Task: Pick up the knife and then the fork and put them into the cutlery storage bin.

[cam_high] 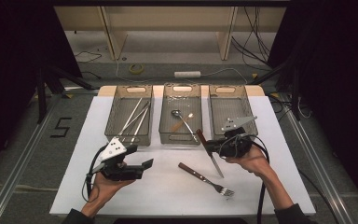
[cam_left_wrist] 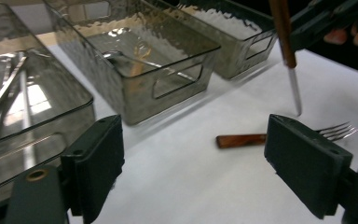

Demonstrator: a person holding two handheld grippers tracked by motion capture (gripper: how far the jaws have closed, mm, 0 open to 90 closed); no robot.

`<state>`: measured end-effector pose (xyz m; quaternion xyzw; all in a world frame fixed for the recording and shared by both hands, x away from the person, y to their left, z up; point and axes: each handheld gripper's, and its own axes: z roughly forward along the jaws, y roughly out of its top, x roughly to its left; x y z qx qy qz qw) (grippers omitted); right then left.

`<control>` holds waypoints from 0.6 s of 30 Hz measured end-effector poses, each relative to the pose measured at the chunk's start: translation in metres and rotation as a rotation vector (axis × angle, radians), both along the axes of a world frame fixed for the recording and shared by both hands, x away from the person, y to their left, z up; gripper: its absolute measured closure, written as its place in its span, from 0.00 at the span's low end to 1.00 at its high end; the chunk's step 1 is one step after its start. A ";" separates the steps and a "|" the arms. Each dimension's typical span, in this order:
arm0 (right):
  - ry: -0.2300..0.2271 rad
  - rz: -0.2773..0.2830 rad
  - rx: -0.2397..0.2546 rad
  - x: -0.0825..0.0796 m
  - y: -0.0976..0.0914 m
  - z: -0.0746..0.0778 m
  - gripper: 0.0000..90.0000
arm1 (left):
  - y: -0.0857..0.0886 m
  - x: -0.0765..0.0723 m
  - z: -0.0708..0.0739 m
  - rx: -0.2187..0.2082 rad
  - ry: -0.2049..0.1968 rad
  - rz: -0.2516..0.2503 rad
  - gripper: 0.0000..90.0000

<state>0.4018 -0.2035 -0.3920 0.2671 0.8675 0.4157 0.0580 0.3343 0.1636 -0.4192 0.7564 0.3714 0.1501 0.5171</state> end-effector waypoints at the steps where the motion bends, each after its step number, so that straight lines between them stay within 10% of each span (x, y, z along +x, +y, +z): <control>1: -0.005 0.002 -0.004 -0.001 0.000 0.000 0.85 | -0.003 0.002 0.001 0.002 0.002 -0.008 0.22; 18: -0.061 0.034 -0.069 -0.013 0.013 0.002 0.85 | -0.079 0.043 0.042 -0.059 0.142 -0.101 0.29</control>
